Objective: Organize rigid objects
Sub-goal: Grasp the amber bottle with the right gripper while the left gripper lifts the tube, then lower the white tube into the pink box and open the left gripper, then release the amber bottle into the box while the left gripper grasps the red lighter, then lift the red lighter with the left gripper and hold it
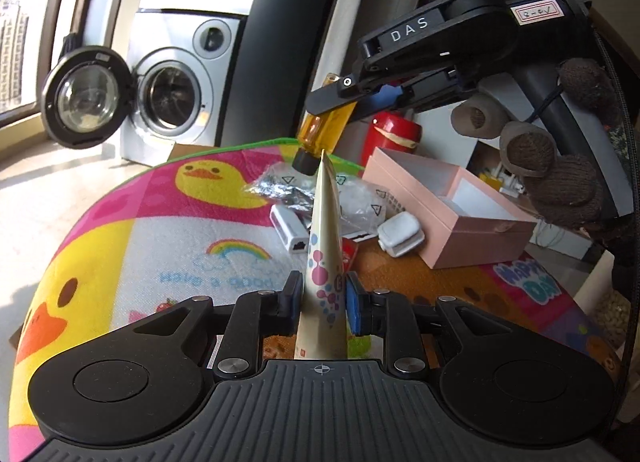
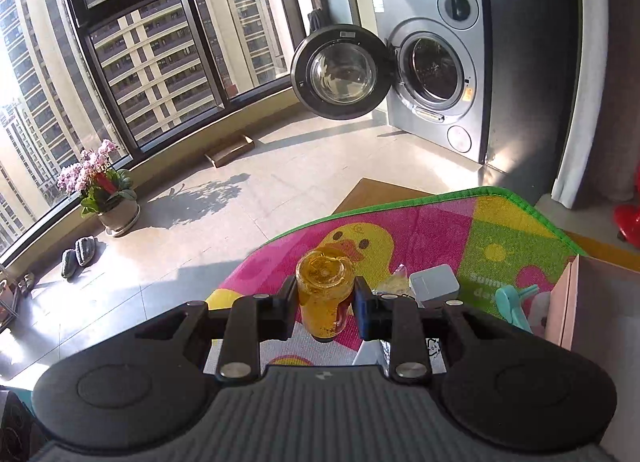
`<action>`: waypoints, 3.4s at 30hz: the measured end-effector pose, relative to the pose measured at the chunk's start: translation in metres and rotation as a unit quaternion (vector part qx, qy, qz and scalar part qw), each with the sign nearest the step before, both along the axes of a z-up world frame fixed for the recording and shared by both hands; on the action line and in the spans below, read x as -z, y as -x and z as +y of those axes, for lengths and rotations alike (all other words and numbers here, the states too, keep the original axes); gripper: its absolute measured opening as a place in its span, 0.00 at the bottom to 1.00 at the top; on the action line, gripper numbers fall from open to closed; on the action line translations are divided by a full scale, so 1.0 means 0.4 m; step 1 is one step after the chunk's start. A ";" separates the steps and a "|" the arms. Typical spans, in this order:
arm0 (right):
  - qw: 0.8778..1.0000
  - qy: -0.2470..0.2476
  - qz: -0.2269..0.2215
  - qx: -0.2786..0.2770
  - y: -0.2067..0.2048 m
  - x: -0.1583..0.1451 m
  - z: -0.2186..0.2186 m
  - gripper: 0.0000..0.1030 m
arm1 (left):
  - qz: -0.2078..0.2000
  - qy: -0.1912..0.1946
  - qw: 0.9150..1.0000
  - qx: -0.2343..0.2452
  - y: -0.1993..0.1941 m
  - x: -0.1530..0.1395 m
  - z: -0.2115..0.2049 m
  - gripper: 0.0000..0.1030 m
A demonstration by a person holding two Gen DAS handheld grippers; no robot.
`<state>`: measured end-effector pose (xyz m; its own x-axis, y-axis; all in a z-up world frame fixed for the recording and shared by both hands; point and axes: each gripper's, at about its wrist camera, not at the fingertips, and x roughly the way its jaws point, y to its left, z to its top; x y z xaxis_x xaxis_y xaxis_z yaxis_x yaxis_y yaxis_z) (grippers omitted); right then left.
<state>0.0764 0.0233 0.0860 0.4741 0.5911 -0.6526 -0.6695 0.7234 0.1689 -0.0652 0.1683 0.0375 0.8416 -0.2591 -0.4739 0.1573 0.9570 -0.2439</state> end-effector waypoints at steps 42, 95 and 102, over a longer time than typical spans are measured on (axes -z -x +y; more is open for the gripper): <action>0.969 -0.106 -0.031 0.223 -0.024 -0.094 -0.556 0.45 | 0.022 -0.114 0.993 -0.020 -0.106 -0.006 -0.118 0.24; 0.965 0.168 -0.152 0.131 0.365 0.207 -0.344 0.50 | 0.081 -0.126 0.987 0.055 -0.349 0.069 -0.231 0.26; 0.972 0.149 -0.121 0.138 0.338 0.233 -0.351 0.50 | 0.068 -0.143 0.979 0.128 -0.362 0.075 -0.266 0.26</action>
<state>-0.0589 -0.1172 -0.0074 0.7484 0.2216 -0.6251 -0.4371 0.8737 -0.2136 0.0795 0.0621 0.0075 0.6908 -0.2945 -0.6603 0.3858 0.9226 -0.0078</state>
